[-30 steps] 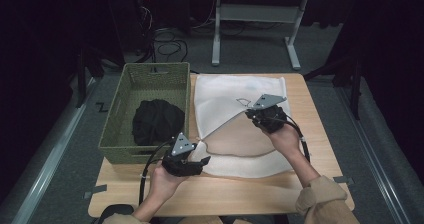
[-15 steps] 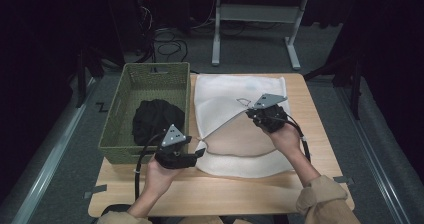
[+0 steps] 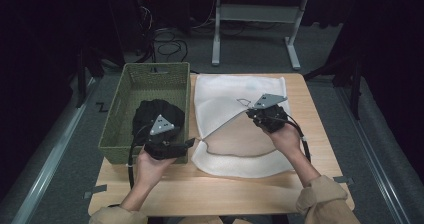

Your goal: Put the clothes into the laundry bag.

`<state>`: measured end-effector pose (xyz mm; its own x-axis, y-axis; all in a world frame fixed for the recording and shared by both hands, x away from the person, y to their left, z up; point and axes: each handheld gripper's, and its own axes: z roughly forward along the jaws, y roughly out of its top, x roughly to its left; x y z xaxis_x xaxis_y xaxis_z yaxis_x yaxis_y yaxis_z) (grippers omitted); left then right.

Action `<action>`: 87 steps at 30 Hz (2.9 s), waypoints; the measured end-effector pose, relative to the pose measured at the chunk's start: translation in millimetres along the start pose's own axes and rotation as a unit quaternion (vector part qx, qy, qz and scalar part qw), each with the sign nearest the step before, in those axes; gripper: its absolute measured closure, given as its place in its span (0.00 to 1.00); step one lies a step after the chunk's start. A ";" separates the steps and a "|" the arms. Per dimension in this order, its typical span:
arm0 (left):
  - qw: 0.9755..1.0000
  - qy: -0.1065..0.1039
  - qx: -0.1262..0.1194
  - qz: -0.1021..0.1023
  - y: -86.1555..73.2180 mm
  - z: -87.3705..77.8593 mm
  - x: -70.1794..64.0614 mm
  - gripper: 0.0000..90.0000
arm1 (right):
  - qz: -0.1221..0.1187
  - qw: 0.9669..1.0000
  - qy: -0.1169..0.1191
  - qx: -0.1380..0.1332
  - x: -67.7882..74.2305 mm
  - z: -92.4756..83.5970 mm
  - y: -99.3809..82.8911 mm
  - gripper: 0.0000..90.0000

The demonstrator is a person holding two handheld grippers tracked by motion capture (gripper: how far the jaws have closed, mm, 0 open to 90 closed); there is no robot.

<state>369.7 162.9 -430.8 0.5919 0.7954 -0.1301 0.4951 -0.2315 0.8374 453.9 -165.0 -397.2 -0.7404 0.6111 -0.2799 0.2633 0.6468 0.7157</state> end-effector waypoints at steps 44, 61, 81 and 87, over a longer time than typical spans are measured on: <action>0.992 0.095 0.061 -0.060 31.1 4.7 74.9 0.16 | 0.000 1.000 0.001 -0.003 -1.5 0.8 0.8 0.97; 0.981 0.109 0.104 -0.122 28.8 27.3 111.1 0.11 | 0.004 1.000 -0.001 0.001 -2.2 1.9 0.4 0.97; 0.965 0.129 0.168 -0.152 26.2 58.9 136.4 0.11 | 0.001 1.000 0.001 0.002 -1.7 5.0 -0.4 0.97; 0.960 0.128 0.183 -0.166 23.7 65.7 141.0 0.10 | 0.001 1.000 0.000 0.001 -1.7 4.7 -1.3 0.97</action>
<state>506.7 232.8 -464.2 0.2102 0.9605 -0.1823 0.8479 -0.0863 0.5232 457.8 -164.8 -400.7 -0.7402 0.6126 -0.2774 0.2670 0.6463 0.7148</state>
